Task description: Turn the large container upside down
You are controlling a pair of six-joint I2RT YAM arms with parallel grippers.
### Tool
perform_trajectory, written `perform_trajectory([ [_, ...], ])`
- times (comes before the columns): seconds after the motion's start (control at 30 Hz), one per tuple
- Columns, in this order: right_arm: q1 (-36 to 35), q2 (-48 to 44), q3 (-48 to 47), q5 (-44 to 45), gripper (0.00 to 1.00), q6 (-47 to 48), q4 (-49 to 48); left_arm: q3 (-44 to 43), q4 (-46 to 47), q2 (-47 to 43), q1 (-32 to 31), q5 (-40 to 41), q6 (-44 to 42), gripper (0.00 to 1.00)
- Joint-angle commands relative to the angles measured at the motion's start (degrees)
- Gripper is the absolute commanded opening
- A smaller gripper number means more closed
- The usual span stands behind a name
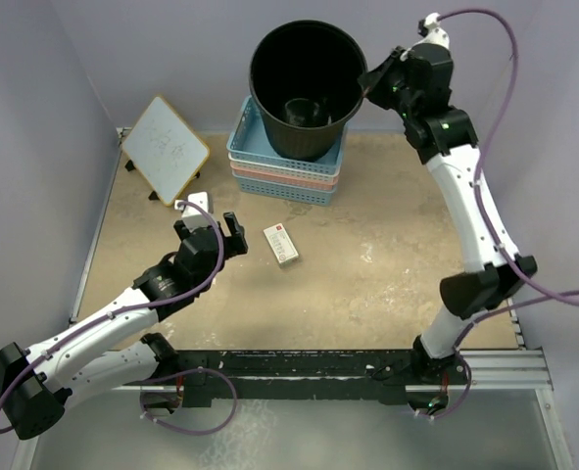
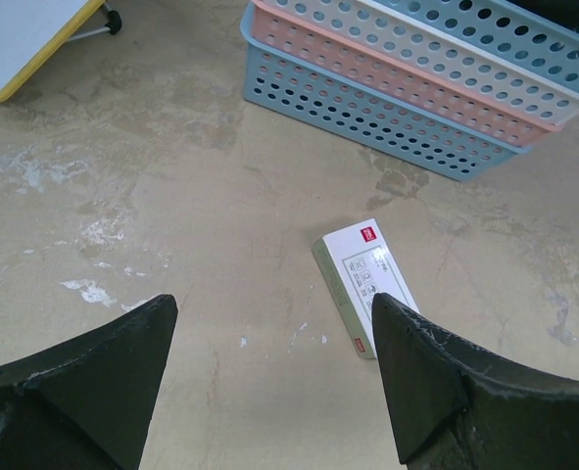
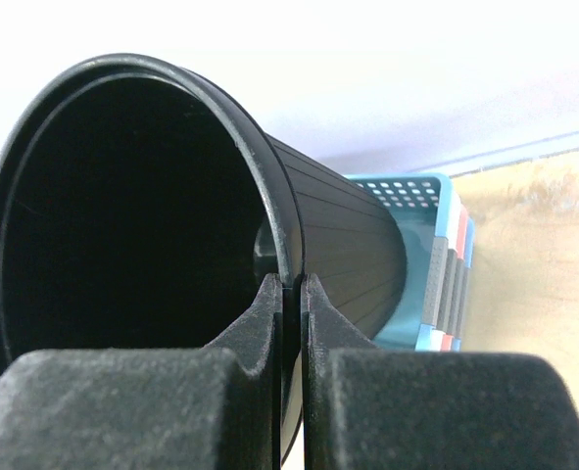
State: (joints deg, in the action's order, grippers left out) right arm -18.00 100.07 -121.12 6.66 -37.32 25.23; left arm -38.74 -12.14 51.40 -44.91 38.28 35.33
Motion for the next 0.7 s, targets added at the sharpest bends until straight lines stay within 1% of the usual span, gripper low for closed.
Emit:
perform_trajectory([
  [0.0, -0.2, -12.4, 0.8, 3.9, 0.00, 1.5, -16.9, -2.3, 0.0, -0.7, 0.1, -0.7, -0.1, 0.78],
  [0.13, -0.2, -18.2, 2.5, 10.1, 0.00, 6.3, -16.8, -2.6, -0.1, -0.6, 0.1, -1.3, -0.6, 0.78],
  [0.17, -0.2, -20.6, 4.7, 13.0, 0.00, 7.4, -17.5, -2.8, 0.0, -0.4, 0.1, -1.4, -0.7, 0.78],
  [0.27, -0.2, -29.2, 15.5, 21.7, 0.00, 12.2, -20.9, -3.5, 0.7, 0.1, 0.1, -2.2, -1.2, 0.78],
  [0.37, -0.2, -35.7, 23.1, 30.1, 0.00, 16.1, -20.8, -5.5, 0.7, 1.1, 0.1, -4.7, -2.4, 0.78],
  [0.43, -0.2, -37.5, 25.8, 33.7, 0.00, 18.3, -18.7, -6.8, 0.7, 1.8, 0.1, -5.4, -2.8, 0.78],
  [0.53, -0.2, -38.7, 28.2, 36.5, 0.00, 20.1, -15.3, -8.0, 1.4, 3.0, 0.1, -5.9, -3.5, 0.78],
  [0.67, -0.2, -39.2, 30.4, 40.9, 0.00, 20.8, -9.5, -9.5, 2.1, 5.7, 0.1, -6.8, -4.0, 0.78],
])
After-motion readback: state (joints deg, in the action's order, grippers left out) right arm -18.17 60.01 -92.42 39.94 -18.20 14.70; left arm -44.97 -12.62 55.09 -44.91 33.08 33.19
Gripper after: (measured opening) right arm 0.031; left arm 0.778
